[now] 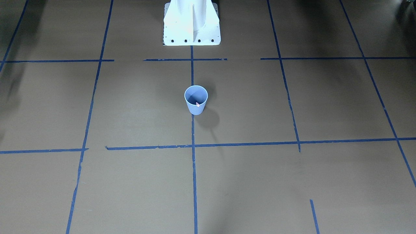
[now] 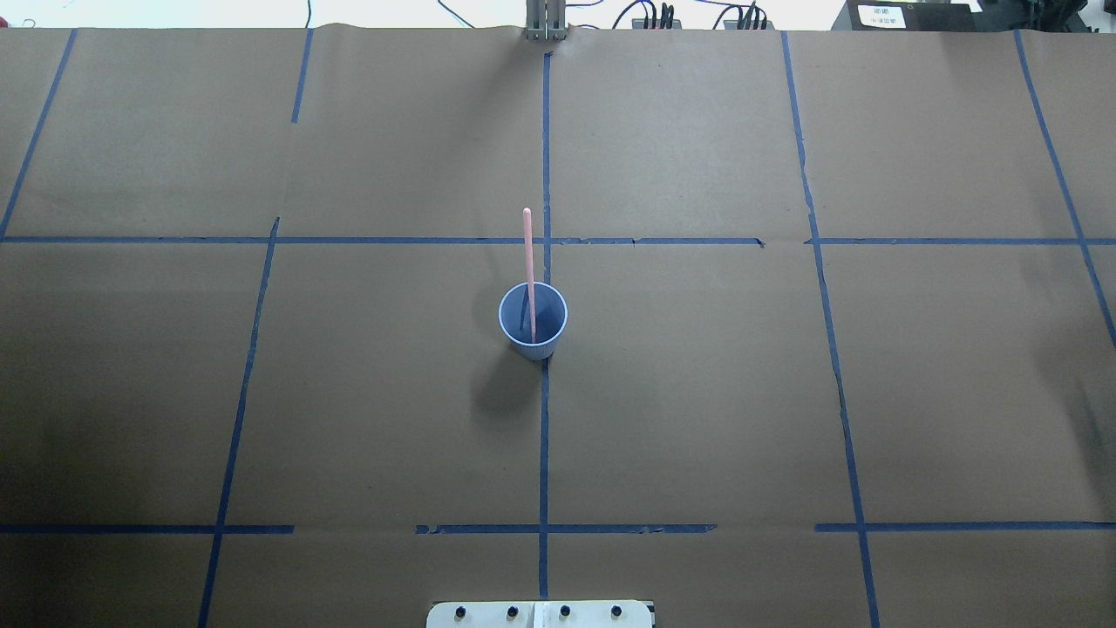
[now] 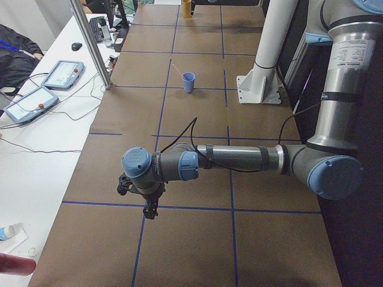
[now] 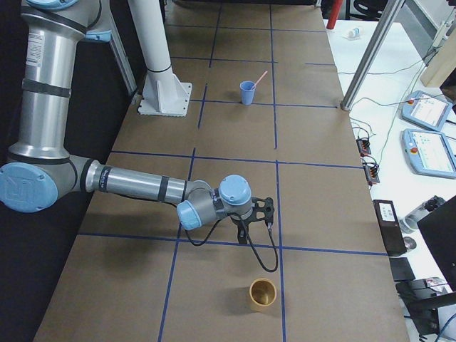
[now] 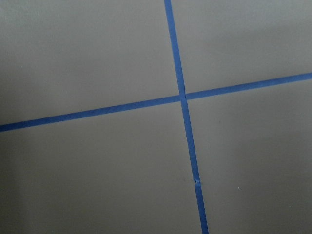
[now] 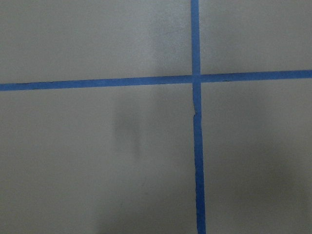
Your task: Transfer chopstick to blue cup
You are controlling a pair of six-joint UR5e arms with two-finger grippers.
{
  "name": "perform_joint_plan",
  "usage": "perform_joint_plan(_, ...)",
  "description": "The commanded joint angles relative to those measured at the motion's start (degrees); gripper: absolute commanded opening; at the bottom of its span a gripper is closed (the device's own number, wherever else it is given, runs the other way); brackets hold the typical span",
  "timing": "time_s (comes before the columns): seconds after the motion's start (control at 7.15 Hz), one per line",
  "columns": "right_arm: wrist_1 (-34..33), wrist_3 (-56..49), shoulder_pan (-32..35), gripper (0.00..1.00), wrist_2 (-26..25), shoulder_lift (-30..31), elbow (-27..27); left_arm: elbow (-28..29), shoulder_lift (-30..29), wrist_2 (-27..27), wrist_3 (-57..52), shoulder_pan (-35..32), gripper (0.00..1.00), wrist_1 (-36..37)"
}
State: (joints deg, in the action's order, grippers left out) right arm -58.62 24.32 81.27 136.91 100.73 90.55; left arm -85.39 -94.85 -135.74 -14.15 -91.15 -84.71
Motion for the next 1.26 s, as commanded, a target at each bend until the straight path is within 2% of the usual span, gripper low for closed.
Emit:
perform_joint_plan(0.0, -10.9, -1.1, 2.9, 1.00, 3.3, 0.1, 4.9, 0.0, 0.4, 0.0, 0.0, -0.1, 1.00, -0.2)
perform_joint_plan(0.14, -15.8, -5.6, 4.2, 1.00, 2.9, 0.1, 6.5, 0.0, 0.4, 0.0, 0.0, 0.0, 1.00, -0.1)
perform_joint_plan(0.42, -35.8, -21.6, 10.3, 1.00, 1.8, -3.9, 9.3, 0.0, 0.5, 0.0, 0.0, 0.0, 1.00, -0.2)
perform_joint_plan(0.56, -39.3, -27.0, 13.9, 1.00, 1.8, -5.0, 8.8, 0.0, 0.5, 0.0, 0.0, 0.0, 1.00, -0.2)
perform_joint_plan(1.12, -38.3, -26.3, 13.9, 1.00, 1.8, -4.9, 8.2, 0.5, 1.0, 0.0, 0.2, 0.0, 1.00, -0.1)
